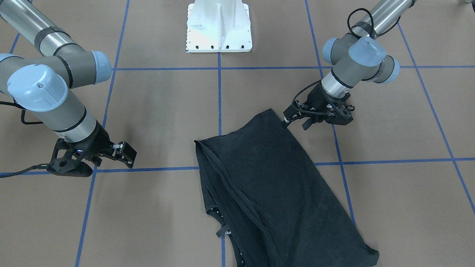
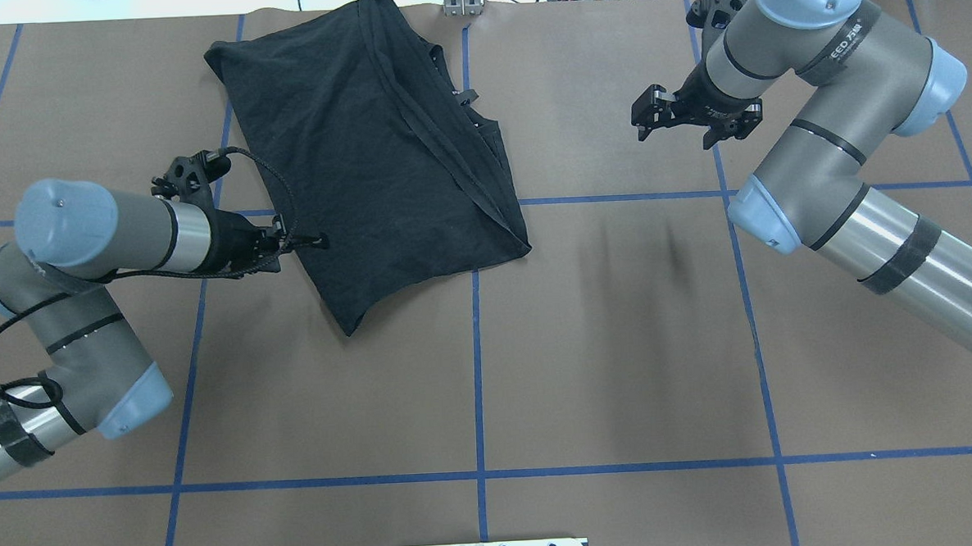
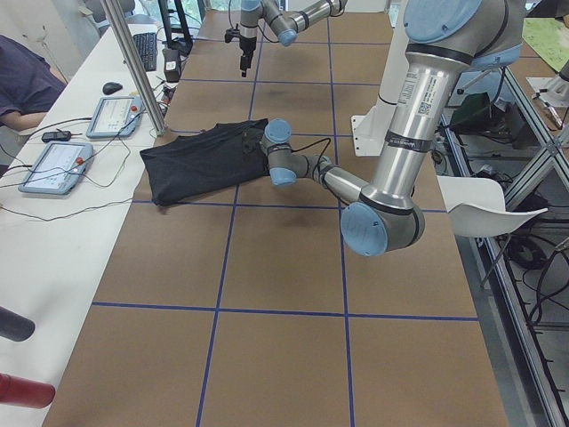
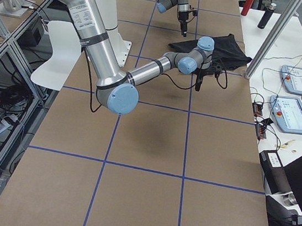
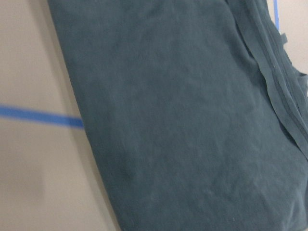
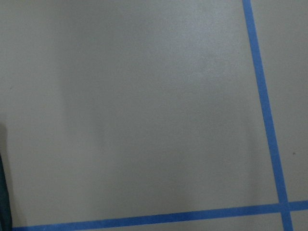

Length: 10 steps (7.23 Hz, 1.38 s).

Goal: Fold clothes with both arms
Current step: 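Release and move the left gripper to the shirt's near side edge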

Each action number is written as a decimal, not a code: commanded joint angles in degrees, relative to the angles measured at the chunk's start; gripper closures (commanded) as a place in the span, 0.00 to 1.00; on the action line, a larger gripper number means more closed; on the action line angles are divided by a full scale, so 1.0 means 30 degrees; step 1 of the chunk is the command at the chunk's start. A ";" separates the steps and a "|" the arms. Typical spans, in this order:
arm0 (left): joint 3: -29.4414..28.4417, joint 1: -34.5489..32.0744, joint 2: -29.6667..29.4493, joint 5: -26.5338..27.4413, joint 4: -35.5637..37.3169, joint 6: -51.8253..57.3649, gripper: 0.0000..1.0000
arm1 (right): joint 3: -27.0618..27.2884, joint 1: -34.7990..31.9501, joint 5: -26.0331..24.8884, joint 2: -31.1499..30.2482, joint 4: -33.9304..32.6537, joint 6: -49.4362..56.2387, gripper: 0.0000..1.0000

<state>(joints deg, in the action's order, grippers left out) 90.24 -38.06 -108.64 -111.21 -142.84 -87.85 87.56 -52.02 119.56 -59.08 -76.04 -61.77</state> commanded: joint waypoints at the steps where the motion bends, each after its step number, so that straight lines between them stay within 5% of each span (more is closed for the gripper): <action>1: -0.0049 0.1288 -0.0173 0.1326 -0.0022 -0.2058 0.01 | -0.0037 0.0055 -0.0011 0.0063 0.0003 -0.0092 0.01; 4: 0.0010 0.1990 -0.0203 0.1269 -0.0051 -0.2996 0.03 | -0.0037 0.0084 -0.0011 0.0063 0.0003 -0.0122 0.01; 7: -0.0078 0.2784 -0.0554 0.1386 -0.0051 -0.4232 0.27 | -0.0037 0.0084 -0.0011 0.0063 0.0003 -0.0121 0.01; 9: -0.0194 0.2785 -0.0845 0.1735 0.0036 -0.4290 0.64 | -0.0008 0.0084 -0.0011 0.0063 0.0003 -0.0122 0.01; 10: -0.0196 0.2756 -0.0876 0.1738 0.0036 -0.4697 0.97 | -0.0008 0.0084 -0.0011 0.0063 0.0003 -0.0122 0.01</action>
<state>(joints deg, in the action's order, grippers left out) 89.77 -29.77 -110.95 -106.32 -142.82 -100.96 87.53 -51.77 119.53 -58.89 -76.03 -62.14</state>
